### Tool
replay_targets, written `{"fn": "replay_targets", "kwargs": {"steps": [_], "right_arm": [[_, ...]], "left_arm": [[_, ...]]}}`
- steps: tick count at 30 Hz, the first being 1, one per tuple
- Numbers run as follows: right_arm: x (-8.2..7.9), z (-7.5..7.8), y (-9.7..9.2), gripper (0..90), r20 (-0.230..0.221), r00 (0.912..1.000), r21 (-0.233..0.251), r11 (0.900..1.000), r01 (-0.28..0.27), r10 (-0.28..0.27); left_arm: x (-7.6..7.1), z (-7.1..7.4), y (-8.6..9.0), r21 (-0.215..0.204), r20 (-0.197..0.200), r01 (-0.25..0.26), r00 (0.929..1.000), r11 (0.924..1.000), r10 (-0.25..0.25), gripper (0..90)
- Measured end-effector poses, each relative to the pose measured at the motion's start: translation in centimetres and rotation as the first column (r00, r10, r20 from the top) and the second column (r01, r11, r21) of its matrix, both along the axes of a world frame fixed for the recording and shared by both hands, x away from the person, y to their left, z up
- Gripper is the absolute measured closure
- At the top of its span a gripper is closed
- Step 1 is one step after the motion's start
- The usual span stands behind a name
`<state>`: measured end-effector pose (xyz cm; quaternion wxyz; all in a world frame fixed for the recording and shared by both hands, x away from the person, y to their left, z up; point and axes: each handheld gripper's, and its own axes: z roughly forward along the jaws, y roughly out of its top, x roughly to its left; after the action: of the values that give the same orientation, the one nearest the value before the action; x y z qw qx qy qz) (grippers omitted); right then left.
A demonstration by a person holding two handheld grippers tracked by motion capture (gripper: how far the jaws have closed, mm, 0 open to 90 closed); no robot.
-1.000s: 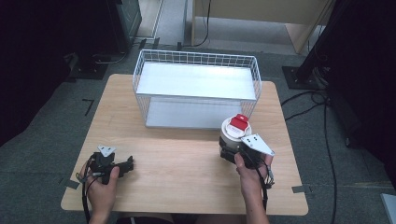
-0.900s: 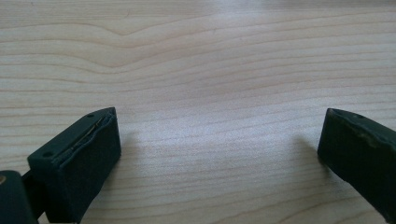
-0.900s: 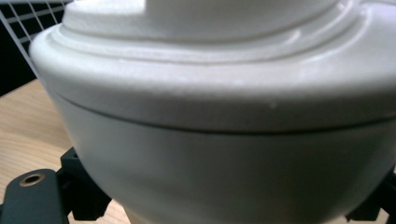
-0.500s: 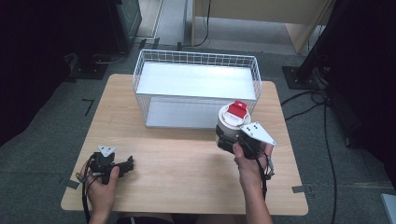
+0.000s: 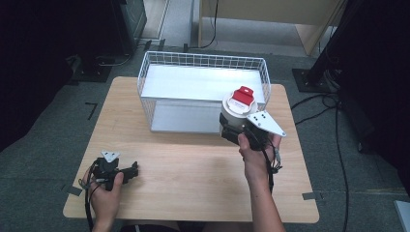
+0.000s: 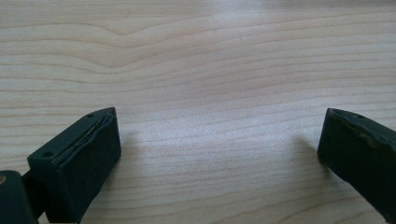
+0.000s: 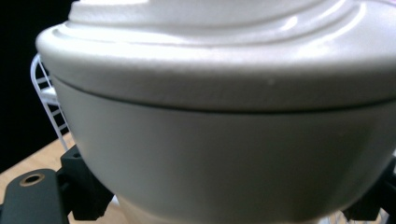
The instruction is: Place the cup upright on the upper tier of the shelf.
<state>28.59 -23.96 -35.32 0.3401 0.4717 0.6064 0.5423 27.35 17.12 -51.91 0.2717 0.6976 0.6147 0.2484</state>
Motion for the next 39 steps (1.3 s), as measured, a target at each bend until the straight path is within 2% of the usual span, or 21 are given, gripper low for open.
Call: {"fn": "replay_targets", "kwargs": {"steps": [2,11,14,22,30,32,39], "right_arm": [[0.3,0.7,0.2,11.6,0.022,0.9998,0.016,0.9999,0.005,-0.005],[1.4,2.9,0.8,11.6,0.076,0.9969,0.035,0.9993,0.016,-0.019],[2.2,4.0,1.3,11.5,0.101,0.9947,0.023,0.9995,0.021,-0.023],[4.0,5.6,1.5,11.6,0.137,0.9897,-0.008,0.9991,0.042,-0.04],[6.8,6.3,1.8,11.6,0.13,0.9899,0.003,0.9985,0.055,-0.055],[8.1,6.3,2.4,11.6,0.126,0.9903,-0.024,0.9977,0.063,-0.06],[10.1,6.0,3.4,11.6,0.112,0.992,-0.053,0.9965,0.064,-0.058]], "left_arm": [[0.0,0.0,0.0,0.0,0.001,0.0,1.0,1.0,0.0,0.0],[0.0,0.0,0.0,-0.002,0.0,0.0,1.0,1.0,0.0,0.0],[0.0,0.0,0.0,-0.002,0.0,0.0,1.0,1.0,0.0,0.0],[0.0,0.0,0.0,-0.002,0.0,0.001,1.0,1.0,-0.001,0.0],[0.1,0.0,-0.1,-0.003,0.0,0.001,1.0,1.0,-0.001,0.0],[0.1,0.0,-0.1,-0.002,-0.001,0.001,1.0,1.0,-0.001,0.0],[0.1,0.0,-0.1,-0.003,0.0,0.001,1.0,1.0,-0.001,0.0]]}}
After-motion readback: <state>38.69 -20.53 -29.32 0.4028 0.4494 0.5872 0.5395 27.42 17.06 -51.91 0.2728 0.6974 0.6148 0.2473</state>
